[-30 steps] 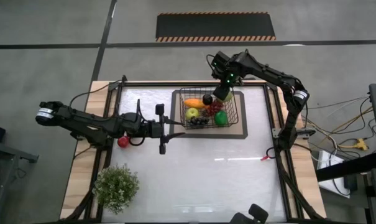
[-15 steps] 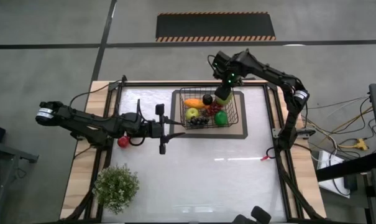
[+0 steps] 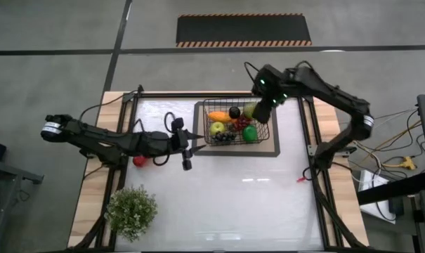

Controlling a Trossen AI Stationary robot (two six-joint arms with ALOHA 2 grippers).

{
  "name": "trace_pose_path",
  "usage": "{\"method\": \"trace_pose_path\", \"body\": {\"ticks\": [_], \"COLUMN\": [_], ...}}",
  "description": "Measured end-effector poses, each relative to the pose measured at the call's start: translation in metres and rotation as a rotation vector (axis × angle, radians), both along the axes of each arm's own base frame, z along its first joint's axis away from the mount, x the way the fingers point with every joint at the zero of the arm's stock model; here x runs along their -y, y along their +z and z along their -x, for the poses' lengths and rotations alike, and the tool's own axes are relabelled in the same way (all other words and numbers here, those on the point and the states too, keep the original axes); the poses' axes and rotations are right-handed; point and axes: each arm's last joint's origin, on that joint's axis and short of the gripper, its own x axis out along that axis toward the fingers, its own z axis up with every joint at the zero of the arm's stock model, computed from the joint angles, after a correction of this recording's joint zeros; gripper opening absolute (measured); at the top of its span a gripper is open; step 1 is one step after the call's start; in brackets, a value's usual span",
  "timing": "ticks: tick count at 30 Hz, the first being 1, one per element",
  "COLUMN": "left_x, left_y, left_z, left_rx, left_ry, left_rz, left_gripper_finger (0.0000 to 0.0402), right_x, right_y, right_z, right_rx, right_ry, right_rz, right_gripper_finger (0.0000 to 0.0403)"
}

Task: Build produce basket
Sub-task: Put the pink peach into the black wire basket

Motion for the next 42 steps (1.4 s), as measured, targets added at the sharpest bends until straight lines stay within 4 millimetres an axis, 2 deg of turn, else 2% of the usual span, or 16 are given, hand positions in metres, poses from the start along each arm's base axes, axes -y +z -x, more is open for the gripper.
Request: {"method": "trace_pose_path", "body": {"ticks": [4, 7, 11, 15, 18, 22, 35, 39, 42], "left_x": [-0.003, -0.007, -0.02, -0.033, -0.038, -0.038, -0.034, -0.032, -0.031], "left_y": [-0.015, -0.026, -0.035, -0.04, -0.044, -0.046, -0.052, -0.052, -0.052], "left_z": [0.0, 0.005, 0.019, 0.033, 0.044, 0.052, 0.065, 0.065, 0.066], "left_rx": [-0.08, -0.17, -0.314, -0.415, -0.495, -0.54, -0.672, -0.705, -0.734], "left_ry": [0.124, 0.22, 0.417, 0.644, 0.786, 0.885, 0.946, 0.916, 0.915], "left_rz": [0.147, 0.268, 0.431, 0.563, 0.609, 0.64, 0.806, 0.866, 0.91], "left_gripper_finger": [0.0135, 0.0134, 0.0134, 0.0134, 0.0134, 0.0134, 0.0135, 0.0137, 0.0154], "right_x": [-0.042, -0.07, -0.097, -0.114, -0.122, -0.129, -0.138, -0.138, -0.138], "right_y": [0.011, 0.011, 0.002, -0.013, -0.028, -0.047, -0.111, -0.125, -0.132], "right_z": [0.008, 0.017, 0.029, 0.04, 0.045, 0.047, 0.04, 0.04, 0.04], "right_rx": [0.123, 0.221, 0.315, 0.385, 0.415, 0.469, 0.572, 0.572, 0.582], "right_ry": [0.099, 0.179, 0.264, 0.316, 0.351, 0.386, 0.445, 0.463, 0.471], "right_rz": [0.036, 0.048, 0.043, 0.035, 0.031, 0.032, 0.052, 0.068, 0.077], "right_gripper_finger": [0.0164, 0.0164, 0.0164, 0.0164, 0.0164, 0.0164, 0.016, 0.016, 0.0159]}}
